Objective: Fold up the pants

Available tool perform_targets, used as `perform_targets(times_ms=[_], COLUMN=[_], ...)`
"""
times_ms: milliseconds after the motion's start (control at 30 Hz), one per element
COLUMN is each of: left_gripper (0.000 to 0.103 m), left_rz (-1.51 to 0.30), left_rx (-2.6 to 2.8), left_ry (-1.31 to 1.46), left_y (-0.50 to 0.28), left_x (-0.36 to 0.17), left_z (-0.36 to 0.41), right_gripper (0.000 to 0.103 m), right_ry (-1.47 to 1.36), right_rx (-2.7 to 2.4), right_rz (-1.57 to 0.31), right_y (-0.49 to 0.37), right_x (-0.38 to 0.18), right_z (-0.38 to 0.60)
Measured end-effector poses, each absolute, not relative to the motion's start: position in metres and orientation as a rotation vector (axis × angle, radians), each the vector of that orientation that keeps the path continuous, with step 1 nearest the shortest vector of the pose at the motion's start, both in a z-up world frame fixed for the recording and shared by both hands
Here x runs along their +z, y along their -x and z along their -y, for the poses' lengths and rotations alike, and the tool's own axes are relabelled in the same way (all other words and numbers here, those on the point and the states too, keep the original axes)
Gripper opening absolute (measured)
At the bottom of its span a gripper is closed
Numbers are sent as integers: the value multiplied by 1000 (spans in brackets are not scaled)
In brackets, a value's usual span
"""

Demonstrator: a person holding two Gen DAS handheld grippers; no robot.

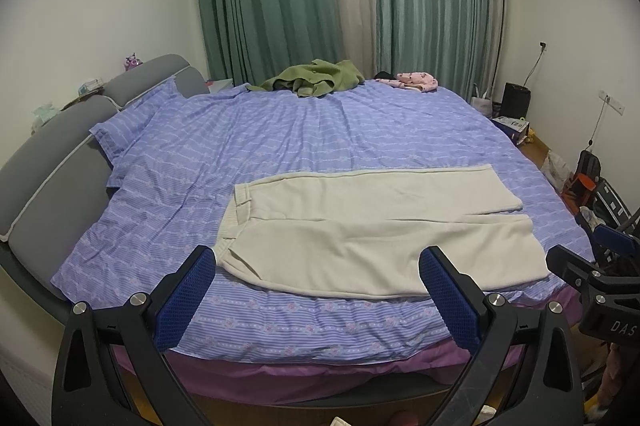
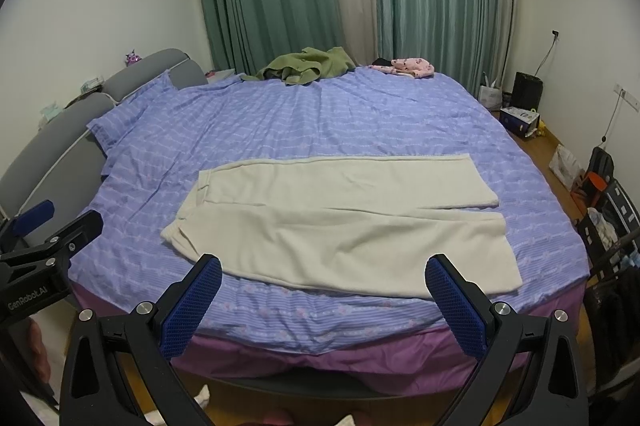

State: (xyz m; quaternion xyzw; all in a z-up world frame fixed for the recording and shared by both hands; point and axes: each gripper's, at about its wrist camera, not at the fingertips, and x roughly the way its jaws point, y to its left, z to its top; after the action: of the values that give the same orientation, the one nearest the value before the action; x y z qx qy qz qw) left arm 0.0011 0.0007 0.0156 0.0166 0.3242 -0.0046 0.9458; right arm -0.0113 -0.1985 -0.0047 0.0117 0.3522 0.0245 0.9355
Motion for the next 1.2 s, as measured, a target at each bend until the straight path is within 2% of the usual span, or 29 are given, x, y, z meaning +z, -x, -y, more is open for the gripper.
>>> perform_targets(times_ms=[800, 1200], left_gripper=[103, 103], left_rz=[-706, -733], left_rx=[94, 139], left_ry=[-36, -53], left_y=[-11, -45], left_x=[-4, -37], left_z=[25, -27], right_gripper=[103, 103], right_ry=[-38, -51], right_rx=[102, 113], right_rz=[-779, -871], right_y=[-16, -62], right_x=[-27, -62], right_z=[239, 209])
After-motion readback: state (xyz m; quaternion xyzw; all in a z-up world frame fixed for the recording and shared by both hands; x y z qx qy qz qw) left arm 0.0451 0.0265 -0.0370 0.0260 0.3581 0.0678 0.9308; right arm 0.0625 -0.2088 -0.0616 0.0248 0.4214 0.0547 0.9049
